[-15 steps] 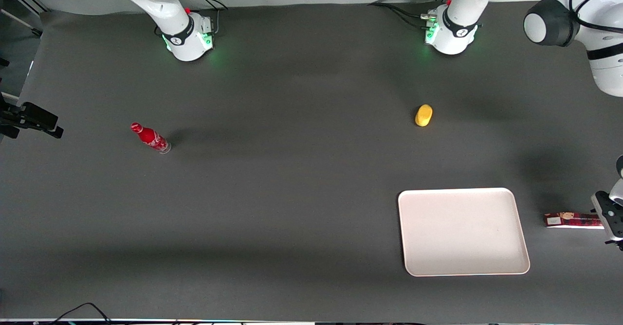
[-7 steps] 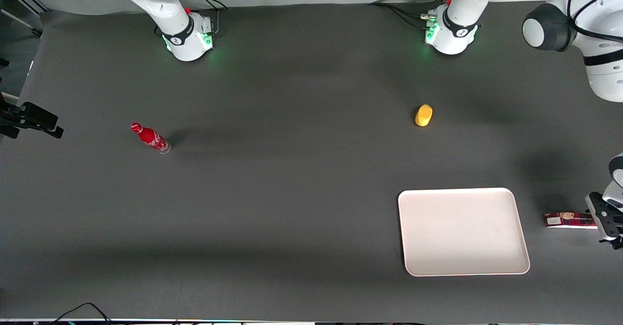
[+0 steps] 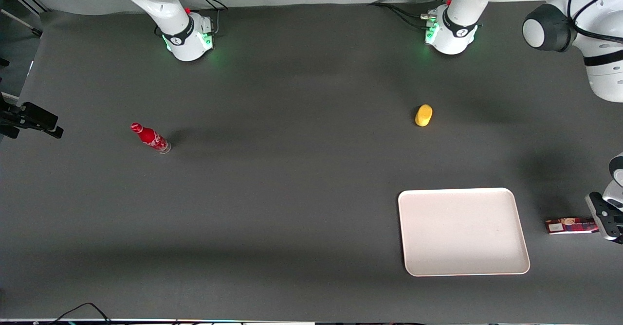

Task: Place red cookie box on tray
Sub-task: 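Close the left gripper on the end of the shortbread box, then lift the box upright and carry it toward the white tray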

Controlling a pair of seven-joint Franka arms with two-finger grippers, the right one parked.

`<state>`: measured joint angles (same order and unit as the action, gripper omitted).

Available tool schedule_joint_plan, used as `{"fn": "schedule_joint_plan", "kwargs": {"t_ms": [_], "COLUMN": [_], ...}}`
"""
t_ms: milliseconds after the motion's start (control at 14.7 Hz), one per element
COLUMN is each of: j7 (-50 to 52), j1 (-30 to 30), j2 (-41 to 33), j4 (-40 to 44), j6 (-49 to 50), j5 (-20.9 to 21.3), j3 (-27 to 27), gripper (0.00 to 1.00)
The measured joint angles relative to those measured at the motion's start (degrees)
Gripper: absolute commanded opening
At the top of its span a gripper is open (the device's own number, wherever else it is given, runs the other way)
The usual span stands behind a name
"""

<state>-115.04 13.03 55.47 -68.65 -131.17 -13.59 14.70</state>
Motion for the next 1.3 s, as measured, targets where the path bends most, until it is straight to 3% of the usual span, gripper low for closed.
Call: {"fn": "schedule_joint_plan", "kwargs": {"t_ms": [341, 545, 1295], "j7": [0.61, 6.17, 52.84], "j1": [0.05, 0.11, -2.20], "j2": [-0.09, -0.96, -17.97], "j4": [0.22, 0.28, 1.83], "j6": [0.85, 2.27, 29.14], "j5": [-0.75, -1.76, -2.27], "j3": [0.38, 1.15, 3.78], "gripper": [0.00, 0.00, 0.00]}}
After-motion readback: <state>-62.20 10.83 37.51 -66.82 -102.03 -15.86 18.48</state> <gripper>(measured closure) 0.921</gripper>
